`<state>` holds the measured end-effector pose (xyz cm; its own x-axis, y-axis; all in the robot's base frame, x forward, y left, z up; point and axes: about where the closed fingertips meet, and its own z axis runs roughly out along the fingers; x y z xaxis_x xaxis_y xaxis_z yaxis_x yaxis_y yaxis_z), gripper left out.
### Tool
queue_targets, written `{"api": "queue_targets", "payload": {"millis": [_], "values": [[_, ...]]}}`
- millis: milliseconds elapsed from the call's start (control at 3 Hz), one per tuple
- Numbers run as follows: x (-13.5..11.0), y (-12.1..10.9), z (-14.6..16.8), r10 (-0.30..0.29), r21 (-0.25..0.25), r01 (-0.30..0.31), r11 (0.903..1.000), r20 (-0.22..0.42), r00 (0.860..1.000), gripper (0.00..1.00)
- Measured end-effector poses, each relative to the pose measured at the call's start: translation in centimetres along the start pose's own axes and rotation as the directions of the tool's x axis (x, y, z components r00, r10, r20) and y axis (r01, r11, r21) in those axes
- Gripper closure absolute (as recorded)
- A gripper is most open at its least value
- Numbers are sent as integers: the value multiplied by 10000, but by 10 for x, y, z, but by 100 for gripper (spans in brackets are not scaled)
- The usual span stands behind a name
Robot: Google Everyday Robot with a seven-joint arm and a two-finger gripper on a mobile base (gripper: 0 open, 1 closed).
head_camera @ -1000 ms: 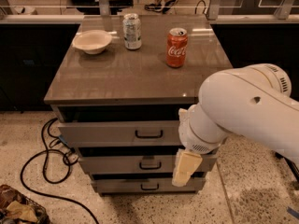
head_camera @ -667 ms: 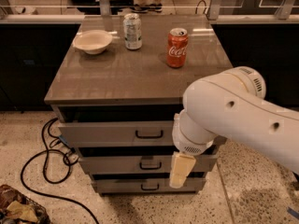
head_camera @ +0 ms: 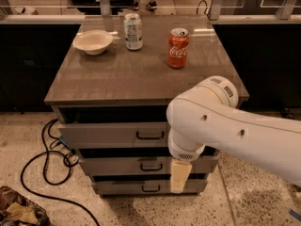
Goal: Open top drawer
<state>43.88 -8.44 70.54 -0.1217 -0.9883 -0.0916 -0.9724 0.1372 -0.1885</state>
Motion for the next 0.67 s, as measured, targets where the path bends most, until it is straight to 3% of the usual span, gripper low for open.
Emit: {"api": "queue_targets", "payload": {"millis": [333, 667], "values": [[9, -17, 9, 542, 763, -503, 9958, -497, 9973, 0], [15, -40, 20, 1014, 1561, -889, 9837, -740, 9921, 0]]}}
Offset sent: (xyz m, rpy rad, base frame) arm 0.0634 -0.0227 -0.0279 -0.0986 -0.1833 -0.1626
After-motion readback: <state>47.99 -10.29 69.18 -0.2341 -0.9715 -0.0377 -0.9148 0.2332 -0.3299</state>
